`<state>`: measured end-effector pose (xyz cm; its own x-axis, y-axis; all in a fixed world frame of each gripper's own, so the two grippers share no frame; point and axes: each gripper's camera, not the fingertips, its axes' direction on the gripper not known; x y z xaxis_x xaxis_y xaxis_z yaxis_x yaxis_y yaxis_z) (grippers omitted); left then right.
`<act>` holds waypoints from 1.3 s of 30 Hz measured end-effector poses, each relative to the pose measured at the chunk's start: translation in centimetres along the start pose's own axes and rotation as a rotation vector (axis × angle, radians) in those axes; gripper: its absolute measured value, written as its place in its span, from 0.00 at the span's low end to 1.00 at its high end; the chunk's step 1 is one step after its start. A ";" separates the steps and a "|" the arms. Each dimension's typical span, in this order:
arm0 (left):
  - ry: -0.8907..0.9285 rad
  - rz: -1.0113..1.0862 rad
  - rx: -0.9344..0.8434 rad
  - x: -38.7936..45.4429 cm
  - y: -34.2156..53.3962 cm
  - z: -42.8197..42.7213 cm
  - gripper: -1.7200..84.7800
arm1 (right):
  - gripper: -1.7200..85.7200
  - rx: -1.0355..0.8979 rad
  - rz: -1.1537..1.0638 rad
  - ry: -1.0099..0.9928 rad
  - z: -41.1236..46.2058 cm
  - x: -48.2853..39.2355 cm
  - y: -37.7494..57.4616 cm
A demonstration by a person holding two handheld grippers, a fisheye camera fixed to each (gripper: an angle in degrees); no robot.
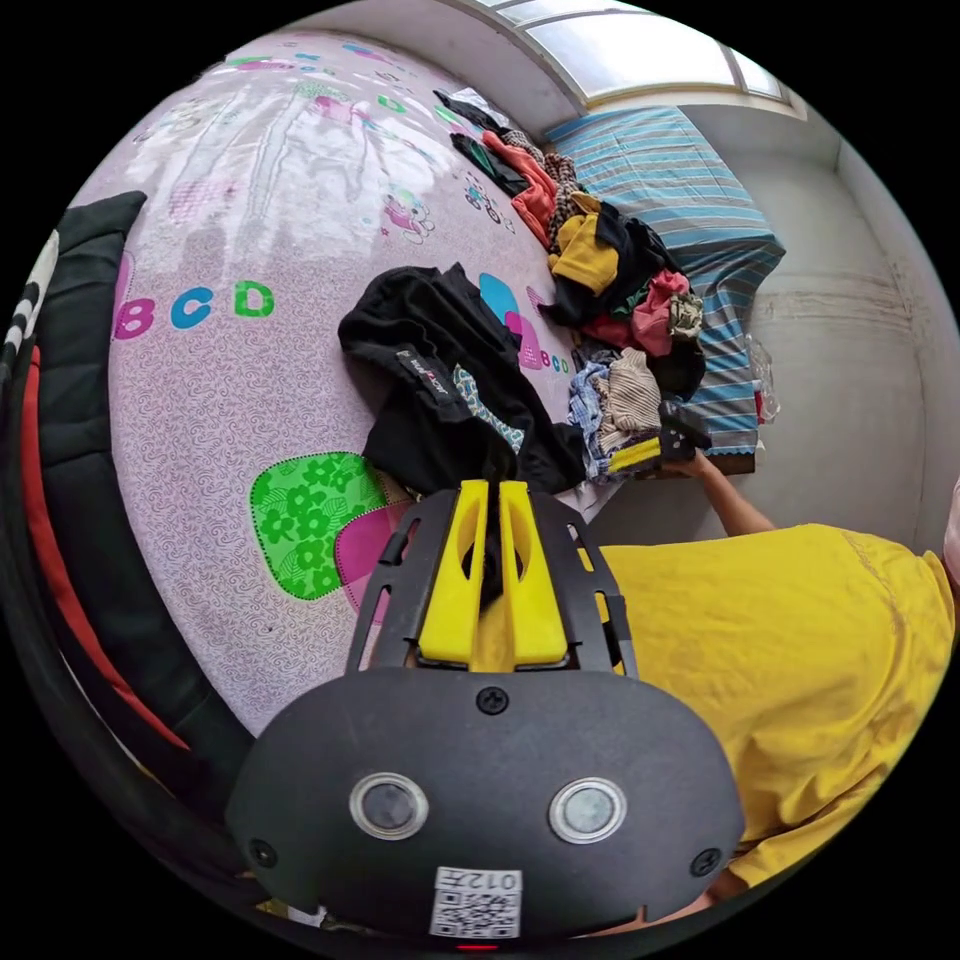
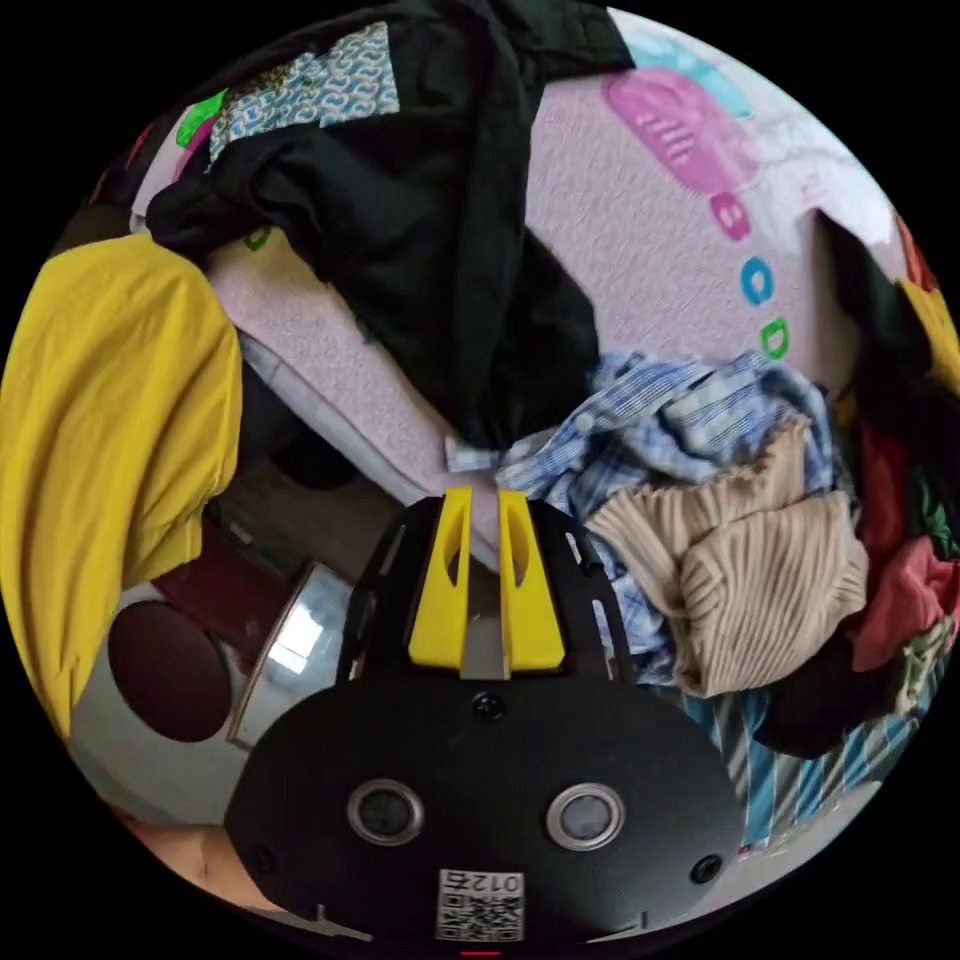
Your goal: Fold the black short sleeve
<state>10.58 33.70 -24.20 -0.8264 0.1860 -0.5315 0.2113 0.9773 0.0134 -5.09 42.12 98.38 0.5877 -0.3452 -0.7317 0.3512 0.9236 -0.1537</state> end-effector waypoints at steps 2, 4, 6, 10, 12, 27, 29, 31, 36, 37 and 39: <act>0.001 -0.001 -0.010 0.0 -0.2 0.3 0.03 | 0.06 0.127 -0.009 0.081 -3.0 -0.1 -1.0; 0.002 0.003 -0.009 0.2 -0.4 0.4 0.03 | 0.07 0.345 -0.073 0.132 -7.8 -0.6 -3.6; 0.001 -0.004 -0.005 0.3 -0.5 0.5 0.03 | 0.09 0.450 -0.154 0.136 -10.9 -1.1 -6.6; 0.001 -0.029 0.007 0.3 -0.3 0.4 0.03 | 0.11 0.540 -0.348 0.182 -16.0 -3.0 -14.5; 0.003 -0.053 0.018 0.2 -0.1 0.2 0.03 | 0.12 0.514 -0.423 0.221 -17.1 -4.1 -17.4; 0.000 -0.089 0.053 2.6 -0.5 -0.1 0.03 | 0.03 0.364 -0.494 0.384 -13.5 -5.4 -12.8; -0.025 -0.079 0.075 3.5 -0.8 -0.5 0.03 | 0.03 0.453 -0.406 0.334 -14.5 -3.5 -9.0; -0.042 -0.071 0.102 4.5 -1.1 -1.0 0.03 | 0.02 0.587 -0.298 0.324 -16.8 -1.0 -2.5; -0.122 -0.030 0.248 9.0 -4.2 -3.0 0.02 | 0.02 0.839 -0.123 0.336 -21.4 2.8 13.2; -0.122 -0.018 0.270 9.8 -4.6 -3.3 0.02 | 0.02 0.903 -0.084 0.338 -22.0 3.3 17.4; -0.121 0.057 0.361 13.9 -6.1 -4.6 0.02 | 0.02 0.983 -0.031 0.332 -21.9 3.8 23.4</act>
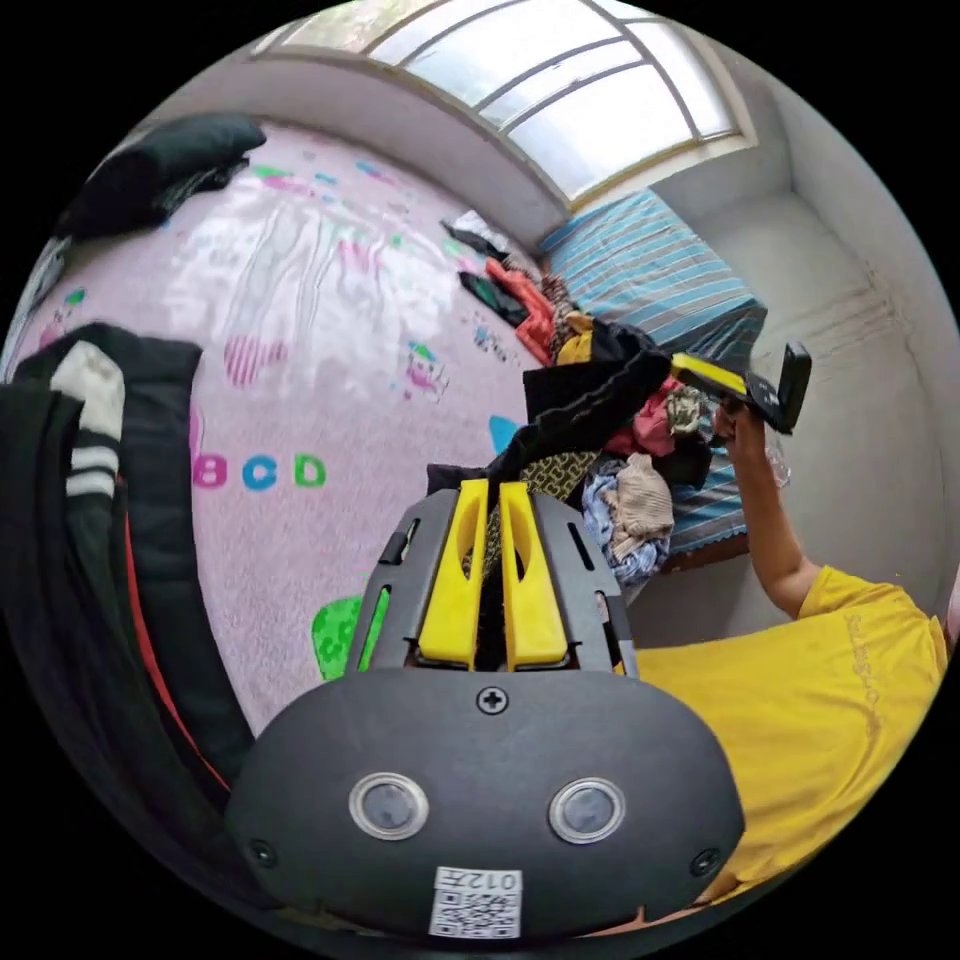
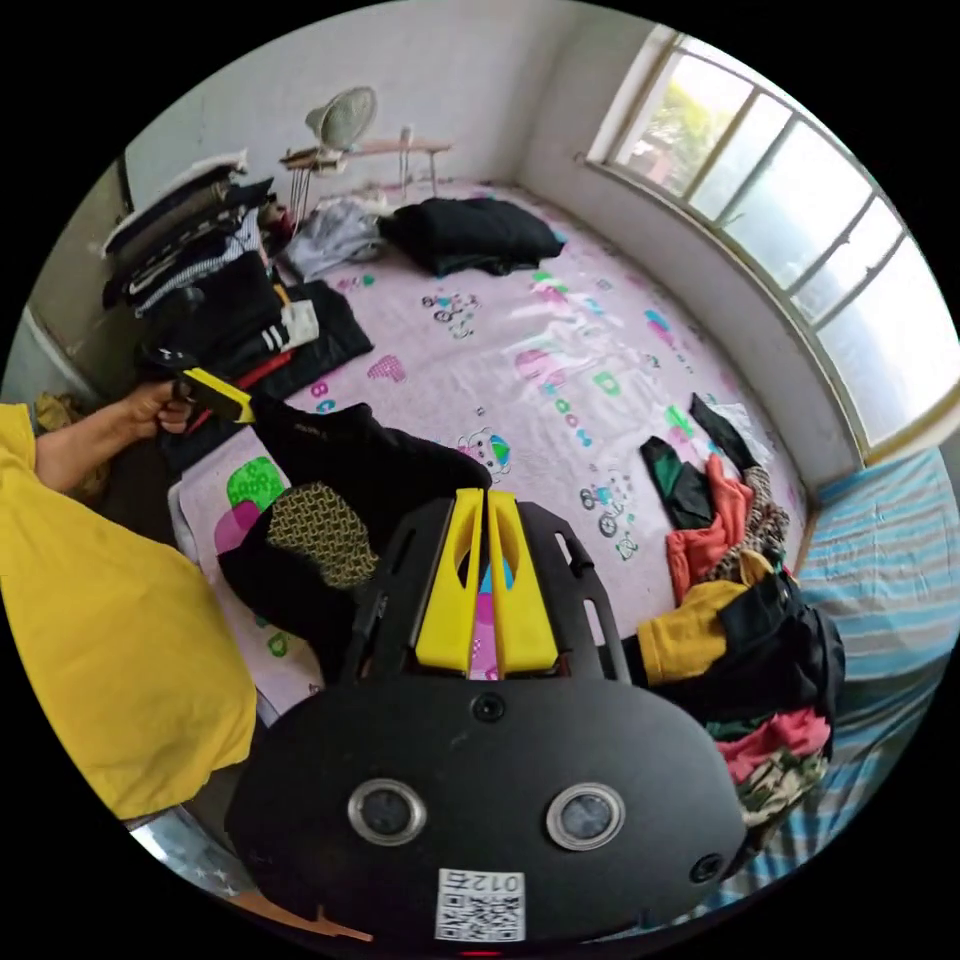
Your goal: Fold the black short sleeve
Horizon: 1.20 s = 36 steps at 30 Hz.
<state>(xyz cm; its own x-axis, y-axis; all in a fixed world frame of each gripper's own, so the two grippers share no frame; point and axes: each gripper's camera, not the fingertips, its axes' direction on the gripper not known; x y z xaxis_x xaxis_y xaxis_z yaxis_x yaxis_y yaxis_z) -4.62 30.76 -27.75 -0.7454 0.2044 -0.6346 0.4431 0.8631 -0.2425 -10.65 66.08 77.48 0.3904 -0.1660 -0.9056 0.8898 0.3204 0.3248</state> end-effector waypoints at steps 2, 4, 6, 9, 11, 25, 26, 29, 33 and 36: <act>-0.024 0.094 0.066 4.0 -1.1 -1.0 0.02 | 0.02 0.050 0.051 0.046 -3.8 0.3 4.1; -0.049 0.205 0.082 8.3 -1.6 -1.4 0.02 | 0.02 0.062 0.123 0.066 -6.9 0.1 10.3; -0.101 0.372 -0.016 13.6 -1.1 0.2 0.02 | 0.02 0.024 0.182 0.062 -7.3 -0.3 15.1; -0.123 0.465 -0.262 17.3 1.1 6.3 0.02 | 0.02 -0.056 0.330 -0.021 -5.8 -0.4 22.9; -0.110 0.489 -0.412 18.6 3.1 10.8 0.02 | 0.02 -0.064 0.449 -0.090 -4.9 -0.1 27.3; -0.524 1.109 -0.587 30.3 6.7 18.2 0.08 | 0.02 -0.080 0.792 -0.294 -5.2 1.7 43.3; -0.540 1.264 -0.585 32.5 6.8 18.7 0.08 | 0.02 -0.078 0.796 -0.297 -5.4 1.8 43.6; -0.500 1.571 -0.627 37.2 7.1 20.6 0.10 | 0.02 -0.072 0.807 -0.301 -6.1 2.3 44.8; -0.379 1.810 -0.767 41.6 7.3 23.5 0.12 | 0.02 -0.065 0.822 -0.303 -7.4 2.6 46.3; -0.325 1.934 -0.912 43.3 7.9 25.1 0.11 | 0.02 -0.061 0.833 -0.303 -8.5 2.8 47.3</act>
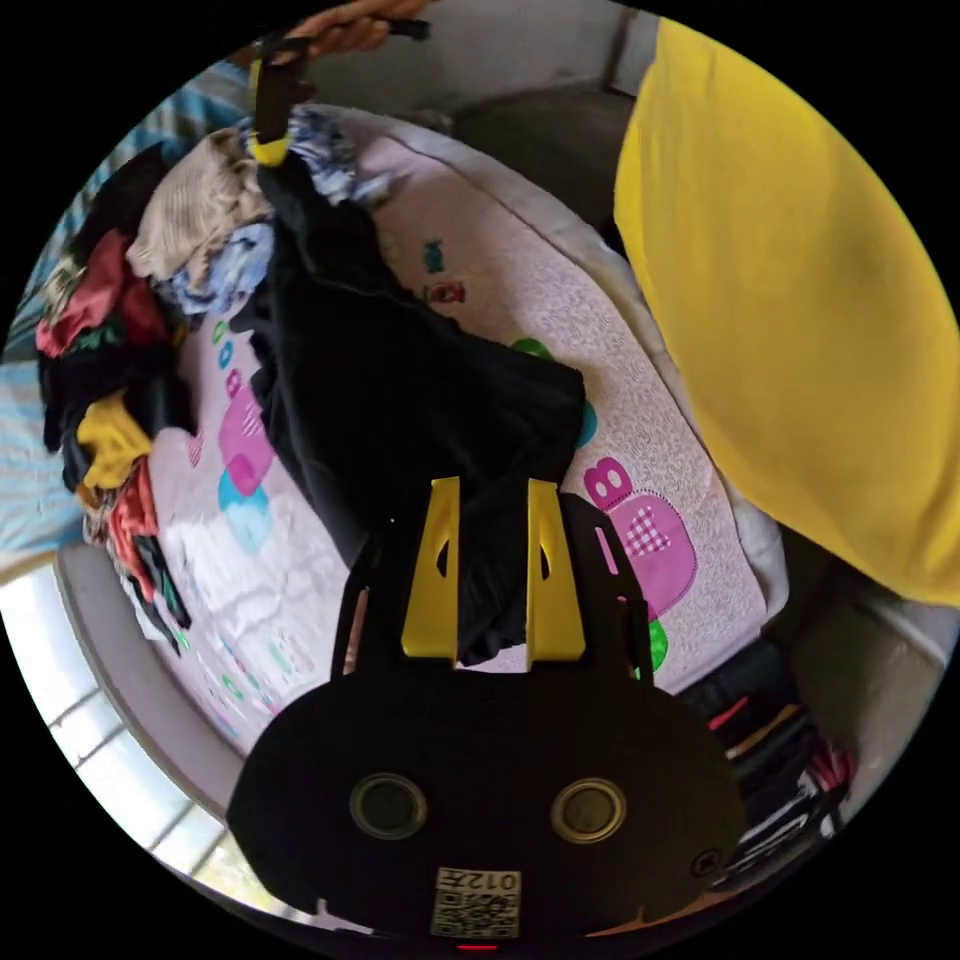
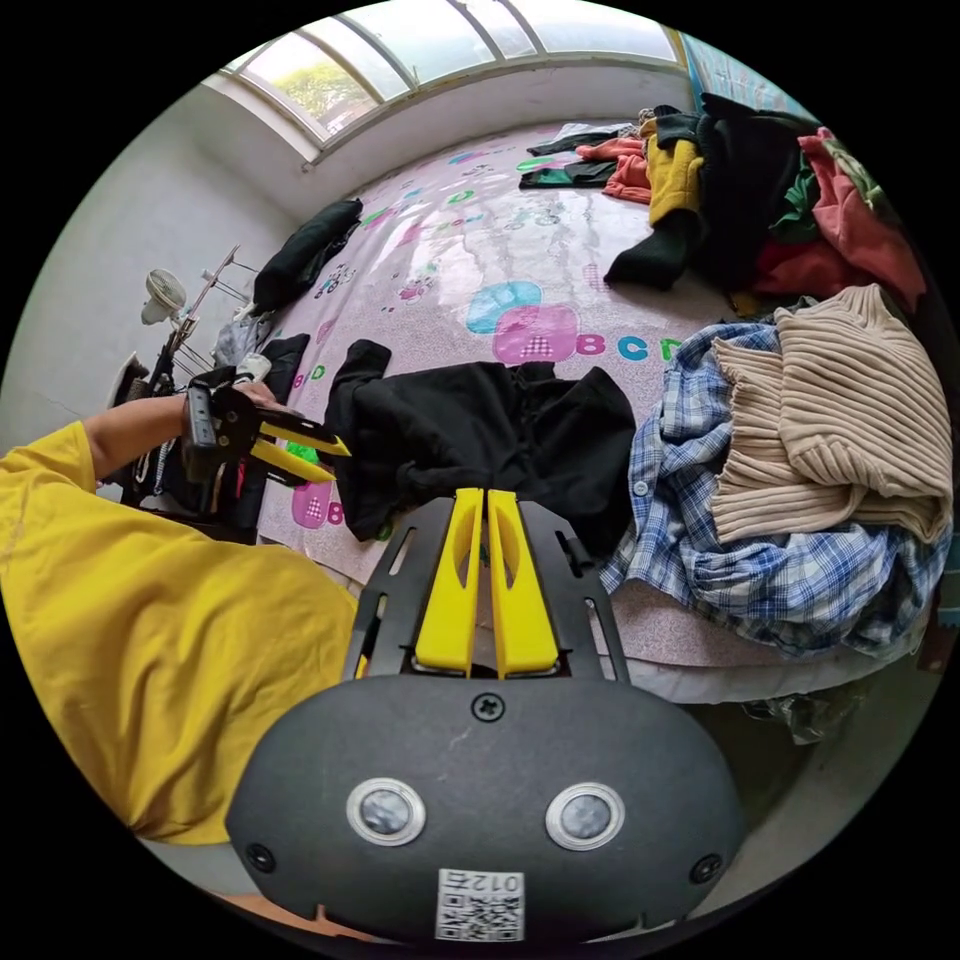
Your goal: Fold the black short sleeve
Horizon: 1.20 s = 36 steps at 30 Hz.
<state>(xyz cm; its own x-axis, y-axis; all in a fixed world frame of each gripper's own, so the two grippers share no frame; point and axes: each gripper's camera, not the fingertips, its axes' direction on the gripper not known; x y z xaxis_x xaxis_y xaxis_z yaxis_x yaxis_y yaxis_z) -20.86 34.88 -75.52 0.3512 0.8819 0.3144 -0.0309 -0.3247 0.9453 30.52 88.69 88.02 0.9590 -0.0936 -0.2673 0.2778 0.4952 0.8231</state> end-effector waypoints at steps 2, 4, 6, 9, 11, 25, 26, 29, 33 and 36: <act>0.036 0.073 -0.034 -0.1 -0.8 0.1 0.10 | 0.02 0.005 0.005 -0.002 -0.7 0.2 0.4; 0.079 0.120 -0.091 -0.3 -1.3 0.3 0.08 | 0.02 0.012 0.009 -0.005 -1.6 0.4 0.9; 0.086 0.096 -0.154 -0.7 -0.9 -0.2 0.05 | 0.02 0.023 0.006 -0.007 -2.4 0.4 1.1; 0.102 -0.054 -0.145 -1.7 1.9 -3.0 0.03 | 0.02 0.053 -0.016 -0.006 -4.2 0.0 1.3; 0.069 -0.190 -0.164 -2.4 5.0 -5.0 0.03 | 0.02 0.076 -0.035 -0.004 -5.4 -0.2 1.1; -0.375 -1.307 0.269 0.7 36.9 -38.2 0.02 | 0.02 0.578 -0.462 0.212 -27.1 -12.3 -6.8; -0.473 -1.325 0.311 2.3 37.8 -41.8 0.02 | 0.02 0.622 -0.476 0.221 -28.4 -13.0 -6.8; -0.609 -1.361 0.301 5.0 39.8 -47.0 0.02 | 0.02 0.684 -0.522 0.268 -32.5 -16.0 -7.7; -0.768 -1.373 0.290 9.3 41.7 -52.1 0.02 | 0.02 0.824 -0.599 0.332 -36.7 -20.2 -6.7; -0.764 -1.391 0.224 10.8 43.5 -53.2 0.02 | 0.02 0.778 -0.608 0.281 -38.0 -21.5 -7.2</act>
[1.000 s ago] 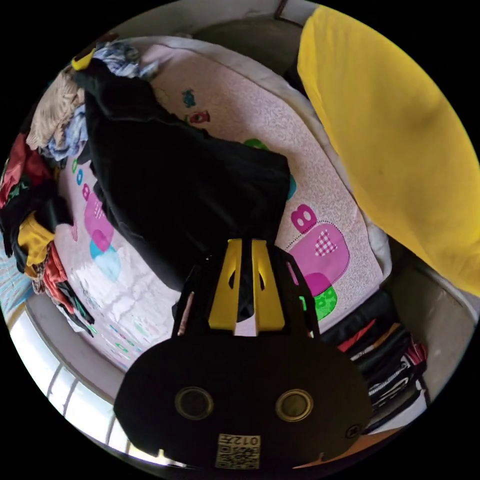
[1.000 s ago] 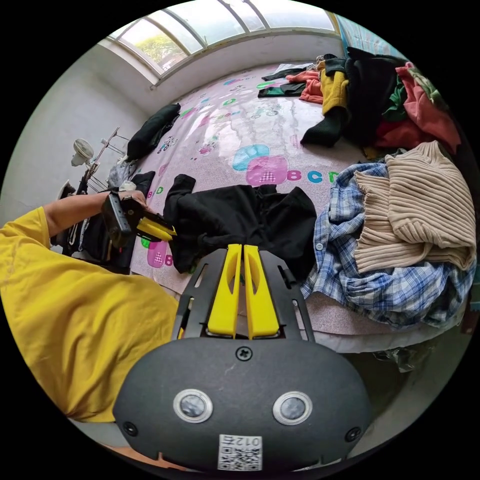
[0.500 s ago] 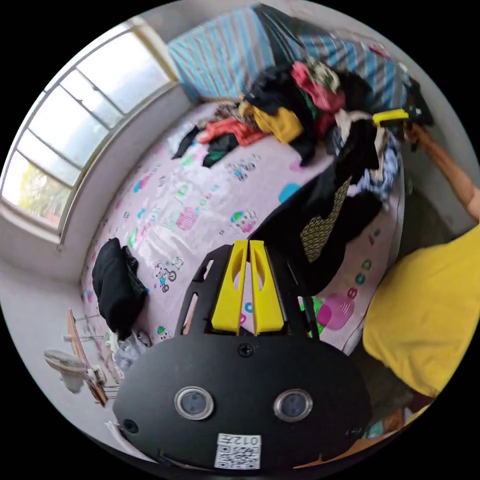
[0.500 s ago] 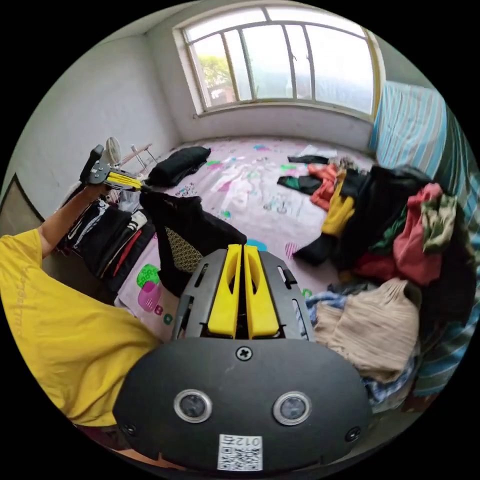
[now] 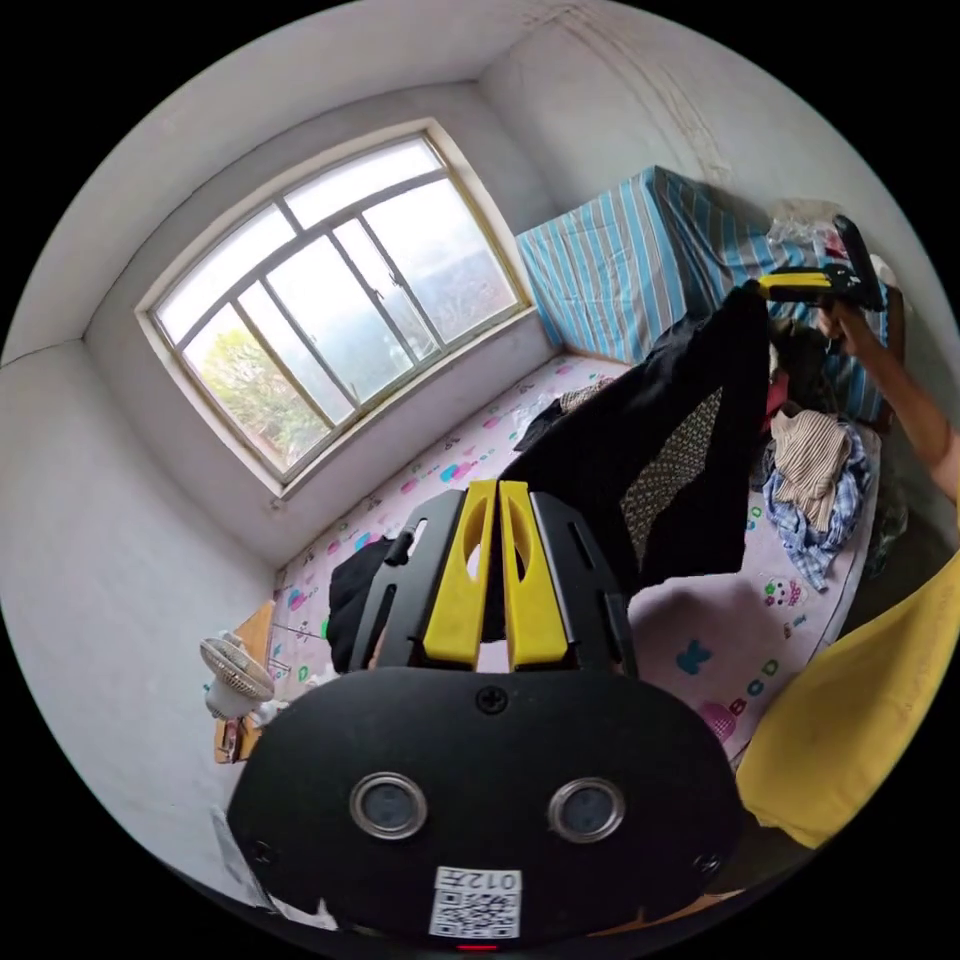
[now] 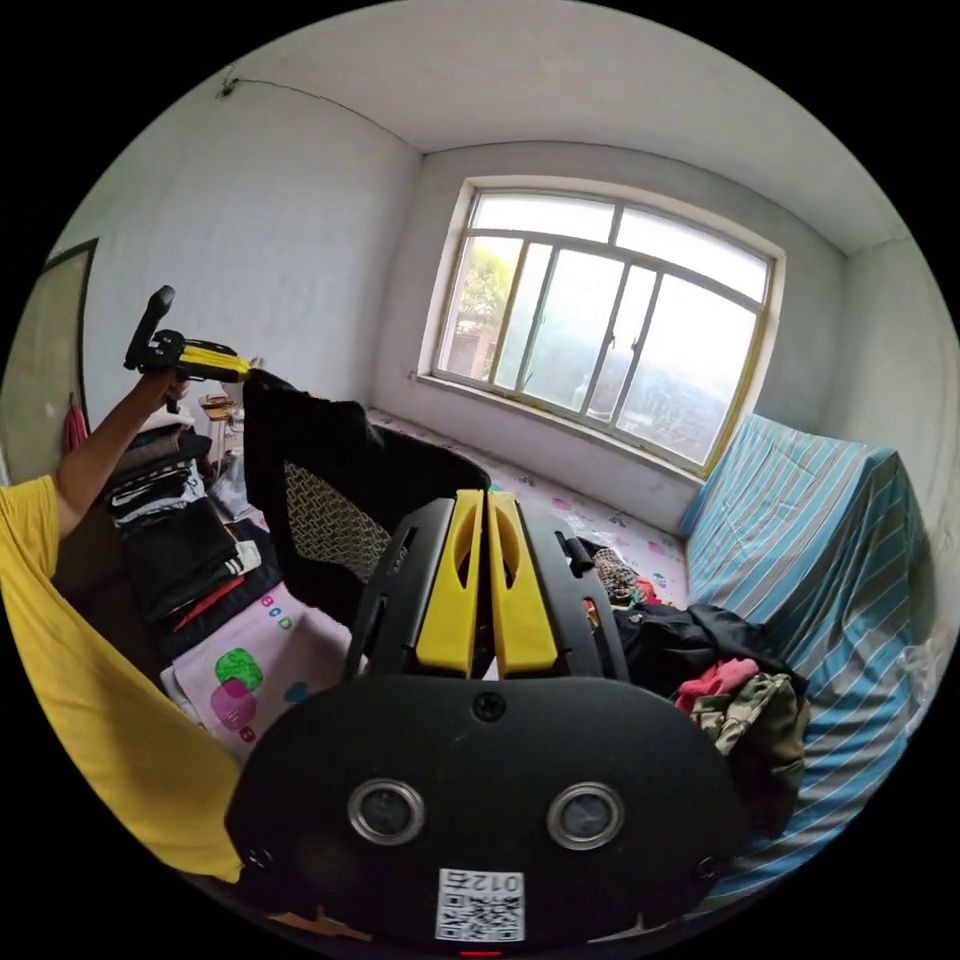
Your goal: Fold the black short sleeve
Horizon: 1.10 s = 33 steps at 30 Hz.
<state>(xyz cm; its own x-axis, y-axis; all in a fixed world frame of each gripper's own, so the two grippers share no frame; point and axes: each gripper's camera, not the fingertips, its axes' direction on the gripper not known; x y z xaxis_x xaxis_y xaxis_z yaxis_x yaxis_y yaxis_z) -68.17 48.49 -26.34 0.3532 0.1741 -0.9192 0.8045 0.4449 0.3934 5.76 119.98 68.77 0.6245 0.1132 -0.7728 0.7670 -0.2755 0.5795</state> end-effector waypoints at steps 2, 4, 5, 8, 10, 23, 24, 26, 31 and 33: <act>0.002 -0.001 0.031 -1.1 1.1 -1.2 0.02 | 0.02 0.007 -0.046 0.049 -0.6 -1.3 -0.5; 0.026 -0.020 0.046 -2.4 2.2 -2.1 0.02 | 0.02 0.019 -0.070 0.060 -1.4 -2.7 -0.7; 0.043 -0.029 0.051 -3.2 3.0 -2.6 0.02 | 0.02 0.022 -0.067 0.054 -1.6 -2.9 -0.7; 0.055 -0.011 0.058 -4.0 4.9 -3.9 0.02 | 0.02 0.051 -0.052 0.029 -2.9 -3.9 -0.5; 0.044 0.010 0.065 -4.0 5.9 -5.0 0.02 | 0.02 0.076 -0.049 0.030 -4.3 -4.7 -0.2; -0.016 0.158 0.163 -5.0 7.6 -12.3 0.02 | 0.02 0.208 -0.080 0.077 -10.8 -6.7 -3.0; -0.017 0.169 0.160 -5.3 7.5 -11.9 0.02 | 0.02 0.211 -0.086 0.083 -10.3 -6.6 -3.5; 0.001 0.174 0.145 -6.0 7.2 -10.4 0.02 | 0.02 0.201 -0.087 0.086 -8.9 -6.1 -4.1; 0.143 0.123 0.027 -8.3 6.3 0.0 0.02 | 0.02 0.031 -0.050 0.057 2.0 -3.3 -4.3; 0.252 0.092 -0.107 -9.1 6.3 9.3 0.02 | 0.02 -0.075 -0.011 0.009 8.0 -1.9 -3.1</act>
<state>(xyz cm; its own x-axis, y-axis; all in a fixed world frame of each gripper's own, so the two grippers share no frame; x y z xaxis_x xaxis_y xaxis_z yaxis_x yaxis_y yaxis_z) -61.85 41.60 -15.35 0.2812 0.4250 -0.8604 0.7148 0.5054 0.4833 0.97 112.99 66.38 0.6170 0.1241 -0.7771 0.7825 -0.2020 0.5890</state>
